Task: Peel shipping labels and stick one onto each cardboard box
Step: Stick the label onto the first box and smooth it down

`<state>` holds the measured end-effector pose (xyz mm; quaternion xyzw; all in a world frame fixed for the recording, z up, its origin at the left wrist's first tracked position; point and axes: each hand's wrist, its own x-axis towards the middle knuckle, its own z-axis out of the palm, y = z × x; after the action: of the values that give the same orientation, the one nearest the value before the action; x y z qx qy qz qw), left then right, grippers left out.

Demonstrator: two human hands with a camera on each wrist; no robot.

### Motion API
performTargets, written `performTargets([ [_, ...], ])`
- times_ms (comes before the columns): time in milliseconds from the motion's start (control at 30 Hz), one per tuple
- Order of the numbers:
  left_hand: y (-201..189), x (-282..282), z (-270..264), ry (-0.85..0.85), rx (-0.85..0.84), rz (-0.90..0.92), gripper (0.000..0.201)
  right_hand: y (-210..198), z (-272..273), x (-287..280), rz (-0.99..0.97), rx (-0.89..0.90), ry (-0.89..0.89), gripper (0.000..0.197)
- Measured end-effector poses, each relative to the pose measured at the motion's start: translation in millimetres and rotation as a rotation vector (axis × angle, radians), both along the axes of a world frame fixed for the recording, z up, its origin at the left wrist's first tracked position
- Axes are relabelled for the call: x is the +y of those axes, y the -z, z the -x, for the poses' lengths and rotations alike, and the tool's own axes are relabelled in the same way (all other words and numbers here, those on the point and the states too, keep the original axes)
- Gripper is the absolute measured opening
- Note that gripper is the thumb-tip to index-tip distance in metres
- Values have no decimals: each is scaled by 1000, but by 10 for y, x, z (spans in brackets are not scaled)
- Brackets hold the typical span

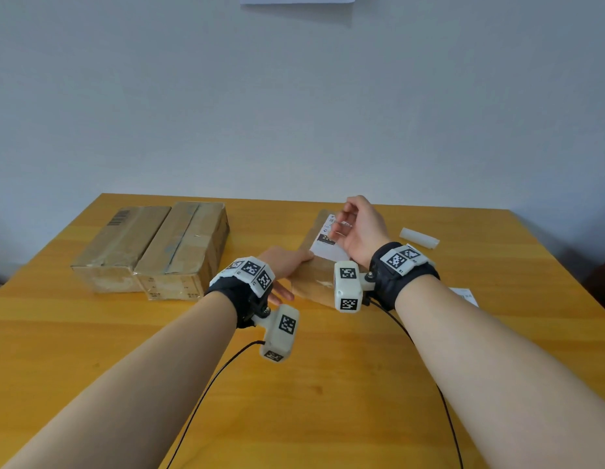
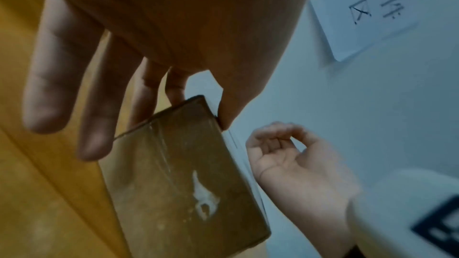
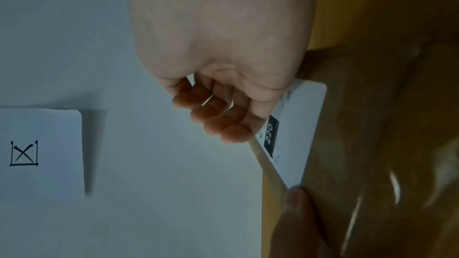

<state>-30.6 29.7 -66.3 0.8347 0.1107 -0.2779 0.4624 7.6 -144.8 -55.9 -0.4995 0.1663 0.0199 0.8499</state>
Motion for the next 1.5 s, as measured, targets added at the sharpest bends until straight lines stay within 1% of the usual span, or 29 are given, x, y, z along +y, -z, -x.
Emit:
performTargets([
  [67, -37, -41, 34, 81, 12, -50, 54, -8, 20, -11, -26, -22, -3, 31],
  [133, -76, -67, 46, 149, 44, -95, 56, -7, 39, -26, -44, -62, -46, 32],
  [267, -86, -60, -25, 197, 98, -124, 64, 19, 12, -57, -1, -159, -180, 35],
  [367, -28, -58, -106, 160, 70, -58, 65, 64, -32, -30, 24, -194, -259, 43],
  [433, 36, -59, -149, 97, 18, 19, 60, 107, -41, 8, 33, -196, -294, 51],
  [600, 123, -29, -162, 60, 15, 112, 56, 150, -89, -11, 18, -189, -265, 60],
  [700, 153, -13, -152, 43, 1, 169, 53, 160, -109, -5, 52, -184, -271, 62],
  [767, 168, -12, -148, 35, -12, 207, 56, 170, -106, 24, 81, -183, -304, 63],
  [867, 198, -15, -139, 40, -34, 227, 61, 171, -80, 65, 104, -176, -361, 64],
  [1067, 271, -13, -117, -3, -56, 272, 58, 177, -9, 259, 157, -183, -461, 64],
  [1167, 271, -10, -117, -15, -44, 280, 60, 173, 16, 267, 99, -171, -464, 65],
  [1333, 236, -35, -96, -27, 19, 315, 63, 164, 5, 171, -123, -138, -440, 70],
  [1400, 209, -51, -79, -4, 91, 303, 68, 113, 2, 102, -184, -150, -415, 68],
  [1500, 157, -111, 0, 108, 191, 259, 70, 14, -3, -56, -181, -205, -337, 62],
])
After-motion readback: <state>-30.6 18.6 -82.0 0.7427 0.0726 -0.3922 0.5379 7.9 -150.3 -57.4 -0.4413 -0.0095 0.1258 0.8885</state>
